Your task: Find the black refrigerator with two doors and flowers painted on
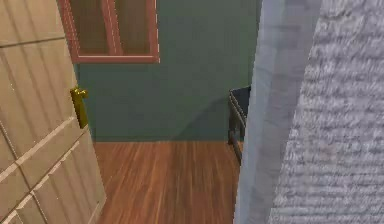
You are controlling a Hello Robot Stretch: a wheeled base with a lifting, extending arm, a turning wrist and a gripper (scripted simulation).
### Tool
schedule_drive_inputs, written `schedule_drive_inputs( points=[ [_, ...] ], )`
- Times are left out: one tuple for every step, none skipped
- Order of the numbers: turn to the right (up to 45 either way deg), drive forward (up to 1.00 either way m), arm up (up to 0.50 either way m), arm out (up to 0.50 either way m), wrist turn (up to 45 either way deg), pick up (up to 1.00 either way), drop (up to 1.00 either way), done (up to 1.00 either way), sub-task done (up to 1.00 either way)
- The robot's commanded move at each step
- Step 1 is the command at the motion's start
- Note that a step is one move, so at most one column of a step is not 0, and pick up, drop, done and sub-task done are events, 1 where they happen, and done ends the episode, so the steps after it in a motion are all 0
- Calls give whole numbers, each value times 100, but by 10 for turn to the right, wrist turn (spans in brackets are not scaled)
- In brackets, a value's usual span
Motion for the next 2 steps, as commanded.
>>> schedule_drive_inputs(
  points=[
    [-450,0,0,0,0,0,0,0,0],
    [0,40,0,0,0,0,0,0,0]
  ],
)
